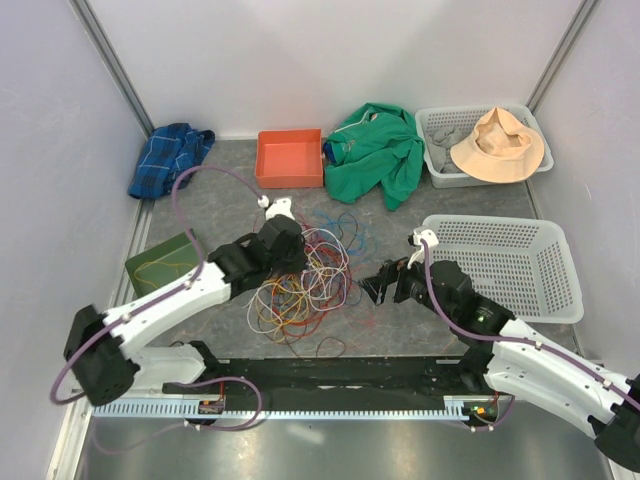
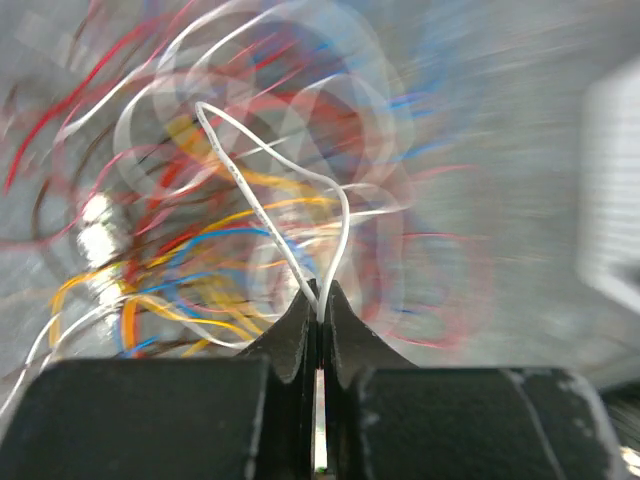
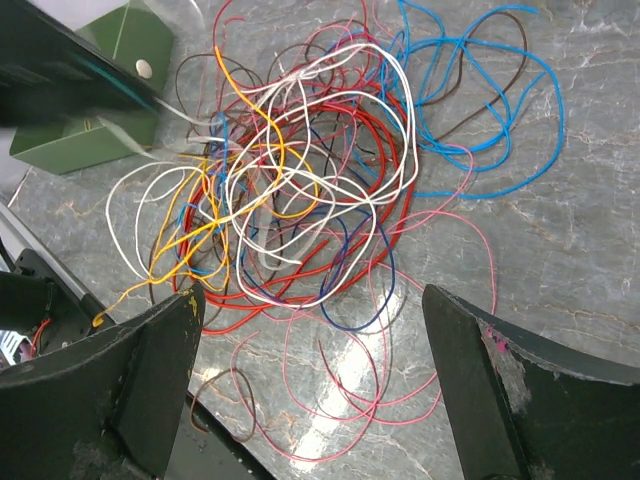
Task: Untangle the cables
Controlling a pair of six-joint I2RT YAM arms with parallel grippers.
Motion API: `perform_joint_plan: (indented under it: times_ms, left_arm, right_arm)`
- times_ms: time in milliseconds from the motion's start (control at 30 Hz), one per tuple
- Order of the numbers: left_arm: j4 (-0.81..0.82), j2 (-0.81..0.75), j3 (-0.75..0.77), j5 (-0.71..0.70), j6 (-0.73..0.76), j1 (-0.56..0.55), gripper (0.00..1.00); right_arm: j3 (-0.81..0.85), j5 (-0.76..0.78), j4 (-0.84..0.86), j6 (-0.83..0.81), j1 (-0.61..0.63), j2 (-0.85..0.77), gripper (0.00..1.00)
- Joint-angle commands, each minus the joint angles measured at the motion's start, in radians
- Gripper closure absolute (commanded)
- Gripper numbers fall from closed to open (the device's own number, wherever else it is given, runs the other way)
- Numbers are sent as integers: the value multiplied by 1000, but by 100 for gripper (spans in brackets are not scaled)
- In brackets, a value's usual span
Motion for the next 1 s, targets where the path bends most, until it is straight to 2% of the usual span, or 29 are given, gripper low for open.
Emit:
perform_joint_plan:
  times_ms: [0, 167, 400, 533, 700, 967]
  left_arm:
    - [67, -159, 191, 37, 149, -69, 98]
    - [113, -182, 319, 129, 198, -80, 98]
    - [126, -89, 518, 215, 253, -80, 98]
    - [140, -47, 571, 235, 263, -82, 98]
    - [150, -26, 594, 254, 264, -82, 98]
    - [140, -21, 589, 252, 267, -82, 98]
  right_arm:
    - [60, 22, 11, -24, 3, -12, 2]
    - [72, -19, 26, -16, 3, -33, 2]
    - [96, -45, 26, -34, 3, -105, 2]
    - [129, -85, 69, -45, 3, -121, 2]
    - [119, -157, 178, -22, 3, -27, 2]
    - [70, -223, 498, 9, 8, 220, 3]
